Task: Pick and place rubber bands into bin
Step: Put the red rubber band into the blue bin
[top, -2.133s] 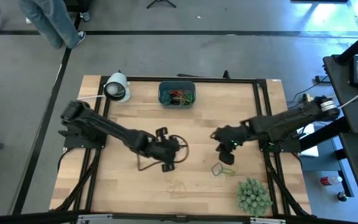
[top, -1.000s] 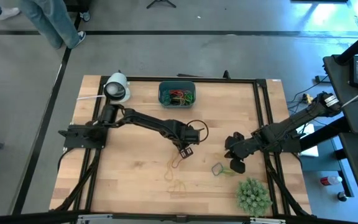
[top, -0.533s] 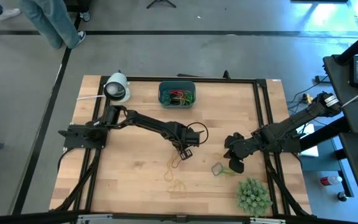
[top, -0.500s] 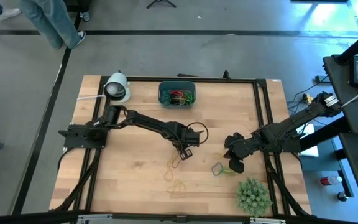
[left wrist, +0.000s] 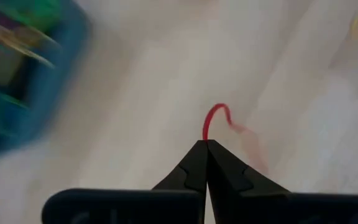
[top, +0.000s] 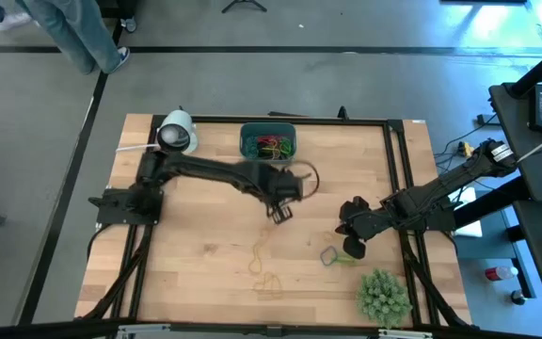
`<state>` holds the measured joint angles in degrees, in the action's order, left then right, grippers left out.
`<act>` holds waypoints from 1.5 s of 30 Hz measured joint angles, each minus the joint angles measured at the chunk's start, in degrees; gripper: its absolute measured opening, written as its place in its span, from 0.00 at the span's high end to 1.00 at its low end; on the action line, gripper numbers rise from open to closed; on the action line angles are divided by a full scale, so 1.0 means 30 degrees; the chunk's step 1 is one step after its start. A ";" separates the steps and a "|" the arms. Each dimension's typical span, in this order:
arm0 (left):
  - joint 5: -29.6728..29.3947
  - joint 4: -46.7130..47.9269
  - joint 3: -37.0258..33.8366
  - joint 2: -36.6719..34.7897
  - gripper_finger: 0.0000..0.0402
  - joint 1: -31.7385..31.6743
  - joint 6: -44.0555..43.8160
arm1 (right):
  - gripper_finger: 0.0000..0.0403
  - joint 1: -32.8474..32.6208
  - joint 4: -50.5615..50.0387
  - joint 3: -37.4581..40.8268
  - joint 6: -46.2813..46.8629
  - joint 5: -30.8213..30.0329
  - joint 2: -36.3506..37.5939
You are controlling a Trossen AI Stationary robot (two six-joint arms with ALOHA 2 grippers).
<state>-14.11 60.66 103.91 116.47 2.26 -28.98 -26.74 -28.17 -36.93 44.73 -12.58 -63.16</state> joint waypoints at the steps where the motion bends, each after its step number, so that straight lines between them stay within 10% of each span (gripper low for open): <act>1: -0.0419 0.0224 0.0317 -0.0332 1.00 -0.0198 0.0222 | 0.99 0.0000 -0.0108 0.0000 -0.0006 -0.0408 0.0000; 15: -0.1115 0.0198 0.2447 -0.2837 1.00 -0.6197 0.7805 | 0.99 0.0667 -0.0267 0.0000 -0.2033 -0.2311 0.0000; 35: 0.2214 -0.1315 0.2385 0.3854 0.98 -1.0511 1.5262 | 0.99 0.4384 -0.0209 0.0000 0.2160 -0.3645 0.0000; 45: 0.2230 -0.1277 0.2507 0.4768 0.82 -1.0754 1.5850 | 0.99 0.4626 -0.0122 0.0000 0.2579 -0.3649 0.0000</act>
<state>-7.42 56.83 111.43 130.77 -30.00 18.57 -12.86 -28.53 -36.93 52.47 -23.53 -63.16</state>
